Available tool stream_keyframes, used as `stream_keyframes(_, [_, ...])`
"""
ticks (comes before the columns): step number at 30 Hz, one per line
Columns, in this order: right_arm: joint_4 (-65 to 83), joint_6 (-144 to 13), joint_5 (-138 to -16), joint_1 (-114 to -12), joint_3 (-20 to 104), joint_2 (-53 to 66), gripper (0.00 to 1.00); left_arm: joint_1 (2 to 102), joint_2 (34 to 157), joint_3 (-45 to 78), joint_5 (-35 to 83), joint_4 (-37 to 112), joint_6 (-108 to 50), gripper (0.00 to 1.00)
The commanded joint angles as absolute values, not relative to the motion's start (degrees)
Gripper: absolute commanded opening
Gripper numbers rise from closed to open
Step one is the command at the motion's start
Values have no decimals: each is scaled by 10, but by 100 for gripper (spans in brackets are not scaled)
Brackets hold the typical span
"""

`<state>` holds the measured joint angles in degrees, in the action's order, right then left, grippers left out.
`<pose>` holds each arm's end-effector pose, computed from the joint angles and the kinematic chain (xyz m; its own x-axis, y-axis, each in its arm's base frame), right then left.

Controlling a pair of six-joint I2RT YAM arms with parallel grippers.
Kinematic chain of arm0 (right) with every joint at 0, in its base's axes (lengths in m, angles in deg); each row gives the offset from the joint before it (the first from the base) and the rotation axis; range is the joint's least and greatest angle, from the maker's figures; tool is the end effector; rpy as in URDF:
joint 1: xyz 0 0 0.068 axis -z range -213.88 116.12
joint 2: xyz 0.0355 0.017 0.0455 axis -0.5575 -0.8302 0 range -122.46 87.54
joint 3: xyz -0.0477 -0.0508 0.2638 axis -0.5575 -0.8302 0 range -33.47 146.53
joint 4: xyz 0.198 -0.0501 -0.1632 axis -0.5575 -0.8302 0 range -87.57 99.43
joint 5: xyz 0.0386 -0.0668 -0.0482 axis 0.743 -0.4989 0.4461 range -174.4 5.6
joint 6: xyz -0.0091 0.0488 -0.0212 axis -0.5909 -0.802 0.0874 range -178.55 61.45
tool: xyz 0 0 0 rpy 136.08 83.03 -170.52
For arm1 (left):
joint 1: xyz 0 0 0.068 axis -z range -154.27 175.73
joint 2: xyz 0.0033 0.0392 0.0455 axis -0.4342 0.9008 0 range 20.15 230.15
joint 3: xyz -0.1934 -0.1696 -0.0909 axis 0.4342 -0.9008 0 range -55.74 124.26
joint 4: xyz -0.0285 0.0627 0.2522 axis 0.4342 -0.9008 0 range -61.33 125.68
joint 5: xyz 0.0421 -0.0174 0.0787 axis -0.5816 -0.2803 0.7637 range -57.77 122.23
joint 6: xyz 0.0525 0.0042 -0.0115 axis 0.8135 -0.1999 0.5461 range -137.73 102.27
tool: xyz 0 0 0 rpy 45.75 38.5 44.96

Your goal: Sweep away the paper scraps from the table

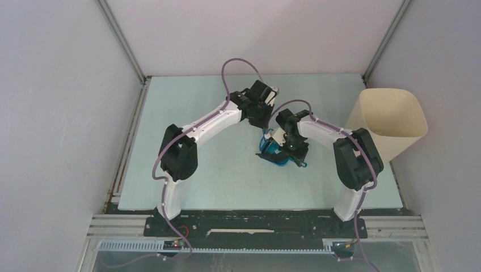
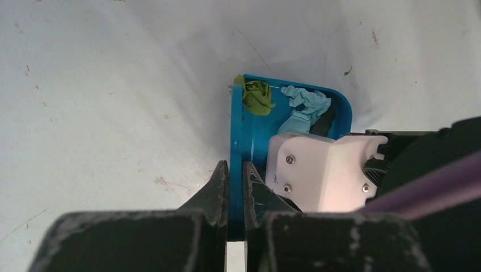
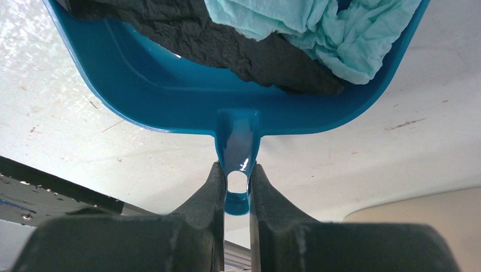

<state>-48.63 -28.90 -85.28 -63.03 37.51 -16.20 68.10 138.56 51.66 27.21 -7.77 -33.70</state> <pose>0.2794 0.1552 0.1782 -0.5179 -0.8552 0.0202 -0.8554 0.5179 -0.0063 0.3386 -0.3131 0.2687 -0.7730 0.3342 -0.5392 0.5161 0.8255 -0.2283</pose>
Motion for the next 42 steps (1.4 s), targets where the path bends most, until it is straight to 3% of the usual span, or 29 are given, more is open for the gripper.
stream_keyframes(1, [-466, -301, -830, -632, 388, -159, 12, 703, 1331, 514, 221, -31, -380, 0])
stream_keyframes(11, [-446, -296, -830, -625, 368, -140, 12, 703, 1293, 500, 238, -29, -372, 0])
stream_keyframes(19, [-431, -299, -818, -622, 360, -135, 12, 703, 1331, 539, 245, -1, -360, 0])
stream_keyframes(28, [-434, -299, -821, -622, 340, -119, 12, 692, 1368, 624, 317, -38, -299, 0])
stream_keyframes(32, [-443, -303, -827, -623, 333, -123, 12, 684, 1388, 655, 401, -45, -242, 0])
stream_keyframes(38, [-471, -314, -844, -626, 333, -123, 12, 657, 1501, 816, 428, -156, -196, 0])
stream_keyframes(42, [-471, -321, -866, -622, 333, -119, 12, 657, 1510, 784, 445, -127, -150, 0])
